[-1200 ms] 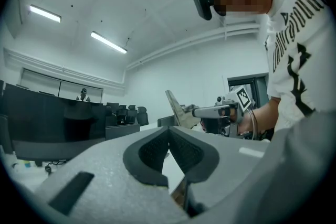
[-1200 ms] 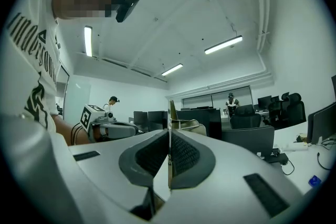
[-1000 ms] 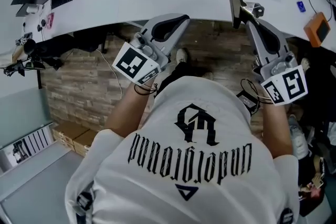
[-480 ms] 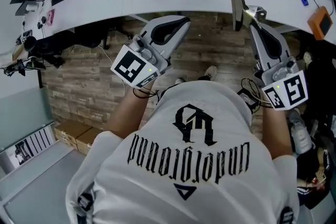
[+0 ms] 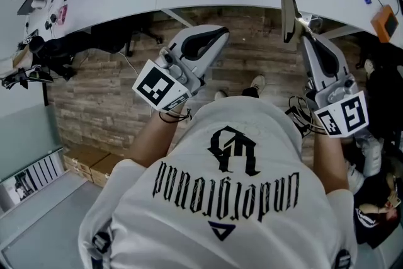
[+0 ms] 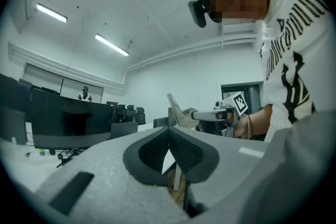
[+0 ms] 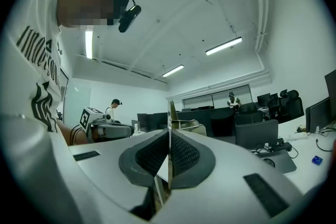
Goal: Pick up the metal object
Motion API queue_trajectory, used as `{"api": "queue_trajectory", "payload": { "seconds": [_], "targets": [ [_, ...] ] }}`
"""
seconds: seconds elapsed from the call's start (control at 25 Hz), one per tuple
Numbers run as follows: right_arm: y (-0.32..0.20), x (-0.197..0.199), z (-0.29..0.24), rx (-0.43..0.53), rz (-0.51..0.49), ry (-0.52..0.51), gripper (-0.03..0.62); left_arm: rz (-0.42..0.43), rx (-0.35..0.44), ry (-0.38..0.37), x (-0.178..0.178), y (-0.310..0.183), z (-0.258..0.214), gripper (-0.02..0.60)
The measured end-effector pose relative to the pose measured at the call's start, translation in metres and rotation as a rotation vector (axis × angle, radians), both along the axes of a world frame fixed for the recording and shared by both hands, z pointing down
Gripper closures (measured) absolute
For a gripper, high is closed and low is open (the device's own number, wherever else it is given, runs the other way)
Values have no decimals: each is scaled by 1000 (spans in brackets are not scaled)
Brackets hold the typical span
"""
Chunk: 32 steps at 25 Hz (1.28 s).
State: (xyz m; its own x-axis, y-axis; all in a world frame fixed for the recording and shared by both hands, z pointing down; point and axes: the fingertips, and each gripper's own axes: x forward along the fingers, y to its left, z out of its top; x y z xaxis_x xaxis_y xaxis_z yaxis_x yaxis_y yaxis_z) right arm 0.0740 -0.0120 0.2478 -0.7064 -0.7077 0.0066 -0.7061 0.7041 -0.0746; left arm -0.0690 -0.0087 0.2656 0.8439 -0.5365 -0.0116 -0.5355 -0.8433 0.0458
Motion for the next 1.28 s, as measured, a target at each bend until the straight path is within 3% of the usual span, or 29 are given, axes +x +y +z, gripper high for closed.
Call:
{"api": "queue_trajectory", "payload": {
  "seconds": [0.56,1.28],
  "targets": [
    [87,-68,0,20,39,5,579,20,24,18,-82,83,-6,566],
    [173,-121,7,23,70,-5,579,48,36,17,-132,161,-13,566]
  ]
}}
